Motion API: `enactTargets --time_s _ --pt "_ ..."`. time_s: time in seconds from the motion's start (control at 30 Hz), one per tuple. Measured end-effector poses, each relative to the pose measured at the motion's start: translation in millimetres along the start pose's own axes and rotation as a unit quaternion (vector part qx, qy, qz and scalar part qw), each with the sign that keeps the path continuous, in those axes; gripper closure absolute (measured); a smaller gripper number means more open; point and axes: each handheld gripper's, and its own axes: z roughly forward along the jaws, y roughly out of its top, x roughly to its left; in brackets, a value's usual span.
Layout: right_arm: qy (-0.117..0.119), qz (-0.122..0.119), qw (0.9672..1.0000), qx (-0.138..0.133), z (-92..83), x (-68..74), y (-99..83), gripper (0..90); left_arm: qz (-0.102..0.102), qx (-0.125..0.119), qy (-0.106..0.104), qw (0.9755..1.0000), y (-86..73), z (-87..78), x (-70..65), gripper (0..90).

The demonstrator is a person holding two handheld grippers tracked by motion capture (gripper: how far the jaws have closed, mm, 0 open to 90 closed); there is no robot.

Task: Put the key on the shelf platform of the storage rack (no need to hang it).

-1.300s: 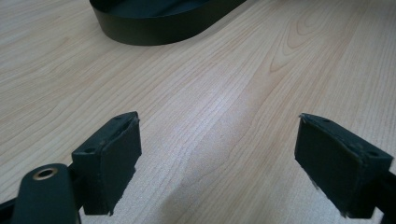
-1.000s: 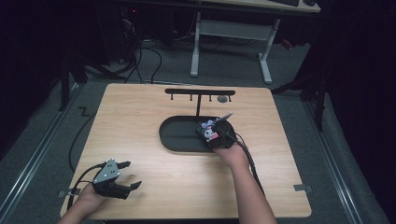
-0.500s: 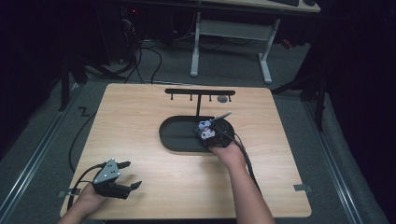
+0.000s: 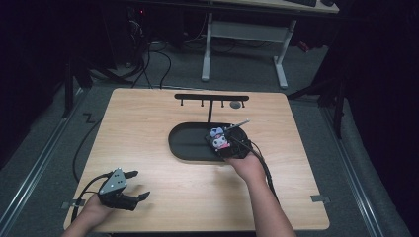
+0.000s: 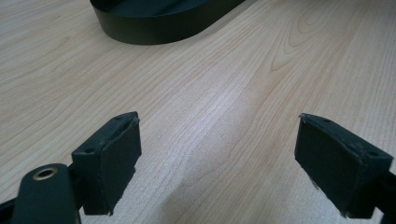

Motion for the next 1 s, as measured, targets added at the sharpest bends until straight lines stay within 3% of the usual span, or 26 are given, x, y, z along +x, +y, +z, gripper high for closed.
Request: enactTargets --time_s 0.33,0.67,1.0 --pt "0.012 -0.002 0.9998 -0.015 -4.8 -6.9 -23.1 31.0 0.001 0.002 0.000 1.0000 0.2 0.3 0.1 15.5" --pt "0.023 0.009 0.9981 -0.056 -10.6 -20.4 -51.7 31.3 0.000 0.003 0.001 1.0000 0.3 0.7 0.1 15.5" --pt "0.031 -0.011 0.9950 -0.094 -15.2 -20.8 -85.8 30.8 0.000 0.003 0.000 1.0000 0.4 0.8 0.3 15.5"
